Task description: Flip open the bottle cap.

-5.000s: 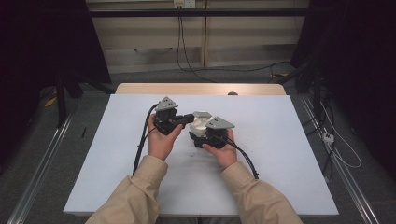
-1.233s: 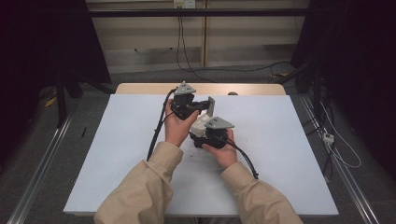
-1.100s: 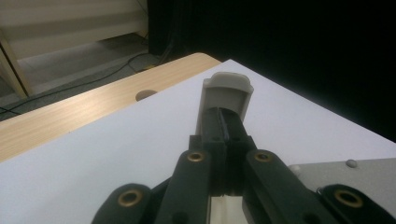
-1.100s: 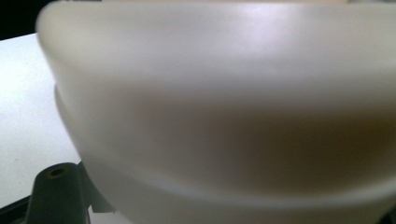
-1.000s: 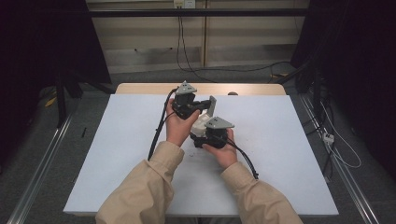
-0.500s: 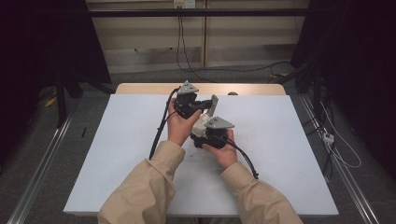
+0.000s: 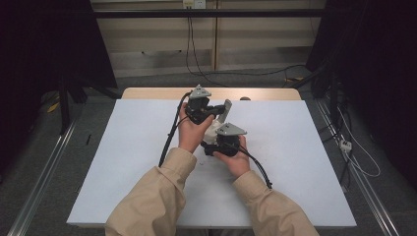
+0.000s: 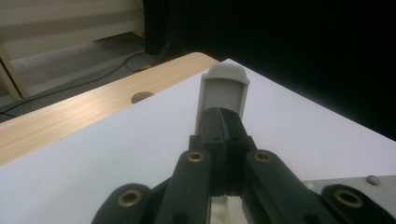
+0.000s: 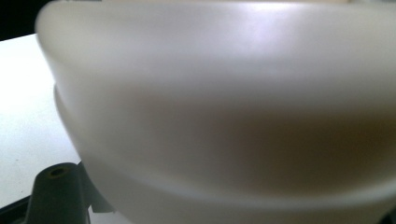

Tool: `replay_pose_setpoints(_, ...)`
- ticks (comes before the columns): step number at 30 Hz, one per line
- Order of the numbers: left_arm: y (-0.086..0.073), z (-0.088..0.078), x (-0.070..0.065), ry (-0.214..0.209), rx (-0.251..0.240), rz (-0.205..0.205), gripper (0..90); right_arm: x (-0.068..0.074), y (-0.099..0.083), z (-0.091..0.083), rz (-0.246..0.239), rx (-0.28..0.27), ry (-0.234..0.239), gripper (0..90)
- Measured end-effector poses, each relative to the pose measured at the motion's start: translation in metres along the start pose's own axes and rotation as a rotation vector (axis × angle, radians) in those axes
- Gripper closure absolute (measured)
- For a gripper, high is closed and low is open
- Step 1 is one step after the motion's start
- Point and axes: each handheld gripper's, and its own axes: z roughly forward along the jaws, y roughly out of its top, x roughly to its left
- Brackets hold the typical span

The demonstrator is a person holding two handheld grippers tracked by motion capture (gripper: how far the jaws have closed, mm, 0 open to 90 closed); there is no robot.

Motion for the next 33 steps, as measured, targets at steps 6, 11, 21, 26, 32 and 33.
replay_pose_setpoints(6, 0.000, 0.002, 0.000, -0.003, 0.006, 0.005, 90.0, 0.000, 0.000, 0.000, 0.002, 0.001, 0.001, 18.7)
replay_pose_setpoints(11, 0.000, 0.003, 0.000, -0.004, 0.006, 0.003, 90.0, 0.000, 0.000, 0.000, 0.001, 0.001, 0.000, 18.7)
replay_pose_setpoints(21, 0.000, 0.008, 0.001, -0.009, 0.009, 0.000, 90.0, 0.000, 0.000, 0.000, 0.000, 0.002, -0.001, 18.7)
replay_pose_setpoints(26, 0.000, 0.010, 0.002, -0.014, 0.009, -0.001, 90.0, 0.000, 0.000, 0.000, 0.000, 0.002, 0.001, 18.7)
replay_pose_setpoints(32, -0.001, 0.013, 0.003, -0.019, 0.013, -0.005, 90.0, 0.000, 0.000, 0.000, 0.002, 0.002, 0.000, 18.7)
replay_pose_setpoints(33, -0.001, 0.014, 0.003, -0.019, 0.013, -0.006, 90.0, 0.000, 0.000, 0.000, 0.002, 0.002, 0.000, 18.7)
